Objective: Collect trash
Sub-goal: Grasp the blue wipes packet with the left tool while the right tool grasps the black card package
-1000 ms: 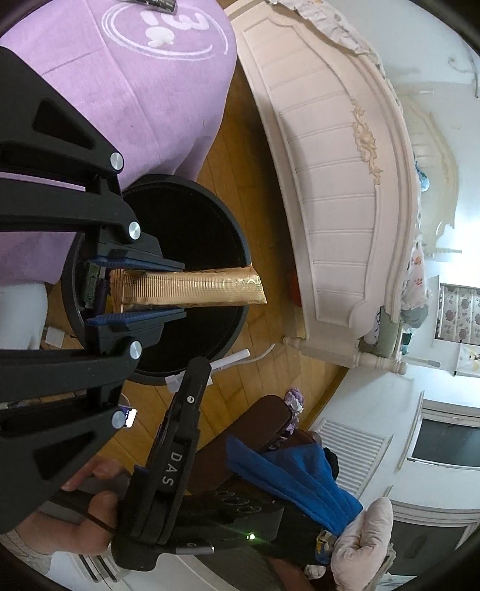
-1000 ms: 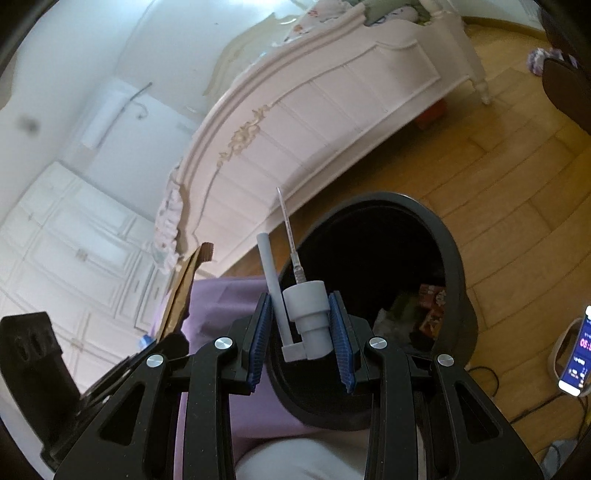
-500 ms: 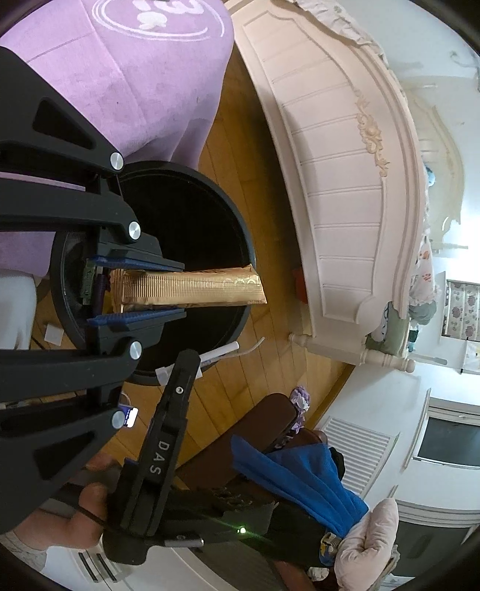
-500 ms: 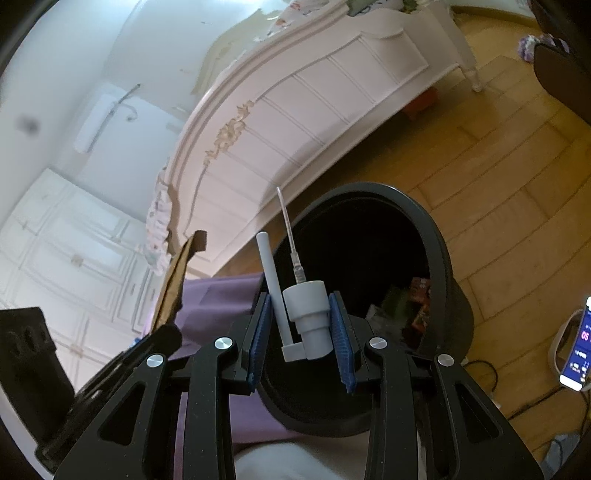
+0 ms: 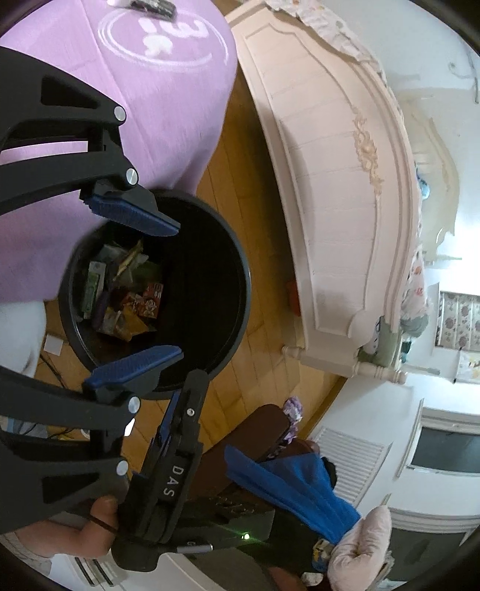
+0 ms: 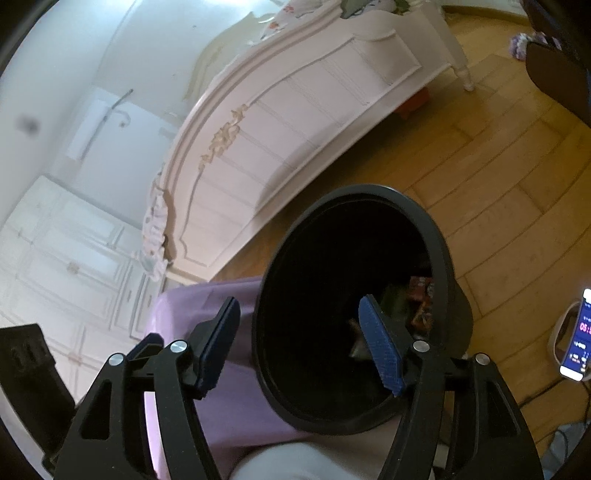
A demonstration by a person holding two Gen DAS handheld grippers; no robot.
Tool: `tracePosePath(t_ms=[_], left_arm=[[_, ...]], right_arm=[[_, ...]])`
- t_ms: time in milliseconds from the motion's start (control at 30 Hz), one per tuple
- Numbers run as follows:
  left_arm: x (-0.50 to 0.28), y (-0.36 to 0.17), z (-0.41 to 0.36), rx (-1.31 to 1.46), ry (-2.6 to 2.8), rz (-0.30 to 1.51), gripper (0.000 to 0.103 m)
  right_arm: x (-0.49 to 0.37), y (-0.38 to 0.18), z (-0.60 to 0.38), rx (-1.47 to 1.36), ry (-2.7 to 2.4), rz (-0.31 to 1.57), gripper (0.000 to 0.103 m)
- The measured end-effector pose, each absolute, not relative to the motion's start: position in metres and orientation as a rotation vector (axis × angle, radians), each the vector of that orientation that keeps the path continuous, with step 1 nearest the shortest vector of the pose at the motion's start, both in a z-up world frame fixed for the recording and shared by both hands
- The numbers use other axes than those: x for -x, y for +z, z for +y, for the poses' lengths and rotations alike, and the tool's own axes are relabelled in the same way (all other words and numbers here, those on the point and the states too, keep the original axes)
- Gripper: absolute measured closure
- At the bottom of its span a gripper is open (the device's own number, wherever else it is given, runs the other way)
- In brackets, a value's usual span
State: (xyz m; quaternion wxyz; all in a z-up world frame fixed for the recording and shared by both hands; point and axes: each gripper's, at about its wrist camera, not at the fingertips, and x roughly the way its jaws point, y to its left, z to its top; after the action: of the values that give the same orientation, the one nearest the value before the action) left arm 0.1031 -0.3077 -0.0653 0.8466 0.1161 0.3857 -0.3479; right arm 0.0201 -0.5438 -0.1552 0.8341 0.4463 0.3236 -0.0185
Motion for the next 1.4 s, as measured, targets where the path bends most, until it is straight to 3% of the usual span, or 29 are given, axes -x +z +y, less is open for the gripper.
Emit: tracePosePath(t_ms=[267, 300, 500, 567, 667, 1067, 1133, 1167, 1300, 1367, 1400], left_arm=[[-0.121, -0.044, -0.214, -0.126, -0.575, 0.788, 0.037], [-0.124, -0.042, -0.200, -0.109, -0.541, 0.784, 0.035], [-0.150, -0.029, -0.099, -0.040, -0.336, 0.743, 0.031], [-0.166, -0.031, -0.061, -0.011, -0.261, 0.746, 0.031], [-0.188, -0.038, -0.016, 0.034, -0.187, 0.772, 0.031], [-0.258, -0.076, 0.020, 0.028, -0.166, 0.892, 0.032], [-0.257, -0.076, 0.022, 0.016, -0.156, 0.888, 0.036], [-0.258, -0.075, 0.022, 0.021, -0.169, 0.884, 0.044], [-0.255, -0.075, 0.030, 0.055, -0.157, 0.878, 0.058], [-0.253, -0.075, 0.036, 0.077, -0.150, 0.877, 0.075], [-0.253, -0.075, 0.037, 0.088, -0.155, 0.876, 0.076]], right_arm=[[-0.057, -0.111, -0.480, -0.779, 0.100, 0.711, 0.035], [-0.065, -0.103, -0.465, -0.745, 0.133, 0.717, 0.030], [-0.106, -0.063, -0.386, -0.530, 0.288, 0.754, 0.028], [-0.122, -0.051, -0.354, -0.441, 0.339, 0.766, 0.022], [-0.148, -0.042, -0.305, -0.309, 0.401, 0.788, 0.020], [-0.241, -0.066, -0.171, 0.024, 0.488, 0.871, 0.020], [-0.253, -0.075, -0.158, 0.059, 0.469, 0.888, 0.020], [-0.256, -0.080, -0.154, 0.071, 0.466, 0.895, 0.020], [-0.277, -0.097, -0.145, 0.074, 0.424, 0.943, 0.020], [-0.285, -0.101, -0.144, 0.039, 0.418, 0.956, 0.020], [-0.287, -0.102, -0.146, 0.017, 0.422, 0.969, 0.021]])
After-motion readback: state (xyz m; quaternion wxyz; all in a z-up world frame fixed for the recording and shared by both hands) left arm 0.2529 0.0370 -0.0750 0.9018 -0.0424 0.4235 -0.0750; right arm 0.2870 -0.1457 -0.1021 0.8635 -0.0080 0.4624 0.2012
